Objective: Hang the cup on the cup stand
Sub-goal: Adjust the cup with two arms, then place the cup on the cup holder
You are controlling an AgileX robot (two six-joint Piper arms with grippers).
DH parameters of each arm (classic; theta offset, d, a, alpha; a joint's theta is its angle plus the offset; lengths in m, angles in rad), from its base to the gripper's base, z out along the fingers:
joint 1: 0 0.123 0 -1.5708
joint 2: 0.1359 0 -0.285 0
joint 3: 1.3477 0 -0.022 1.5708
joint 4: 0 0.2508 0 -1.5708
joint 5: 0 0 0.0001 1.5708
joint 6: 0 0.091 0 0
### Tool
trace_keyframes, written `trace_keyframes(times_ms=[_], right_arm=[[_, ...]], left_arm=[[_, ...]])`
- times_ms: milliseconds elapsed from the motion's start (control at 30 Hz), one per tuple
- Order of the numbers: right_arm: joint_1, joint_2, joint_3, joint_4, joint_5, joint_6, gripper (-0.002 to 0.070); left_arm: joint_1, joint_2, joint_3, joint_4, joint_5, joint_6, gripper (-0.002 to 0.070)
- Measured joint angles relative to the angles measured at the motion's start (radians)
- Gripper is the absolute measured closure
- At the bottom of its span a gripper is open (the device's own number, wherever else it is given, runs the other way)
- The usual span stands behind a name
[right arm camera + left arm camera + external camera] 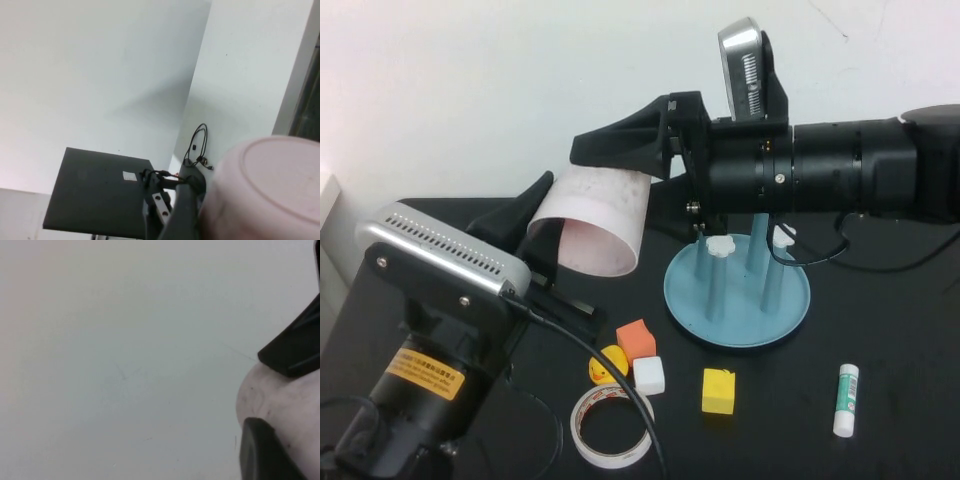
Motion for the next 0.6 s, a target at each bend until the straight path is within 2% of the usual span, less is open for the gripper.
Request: trace_keyframes(times_ms=[167,267,367,500,600], right_arm=[[-0.038,0.0,-0.002,0.002,0.002,-0.081,0.0085],[-0.086,0.0,-0.002,0.002,0.002,-0.149,0.0085],[-0.127,0.0,-0.002,0.002,-0.001,-0.235,0.0085],[-0.174,0.0,-0.002,0.002,-0.027,-0.455,0.0085],[-0.182,0.0,-0.002,0.002,-0.113,-0.714,0.0085]], left_arm=[[0.0,-0.014,0.021,0.029,0.002,-0.029,0.0398],[0.0,-0.055,0.061,0.061,0.004,-0.07,0.0331],[0.0,-0.113,0.115,0.075,0.004,-0.133,0.0311],[0.0,-0.205,0.193,0.079,0.004,-0.227,0.0309],[0.0,-0.275,0.261,0.079,0.004,-0.322,0.0359]])
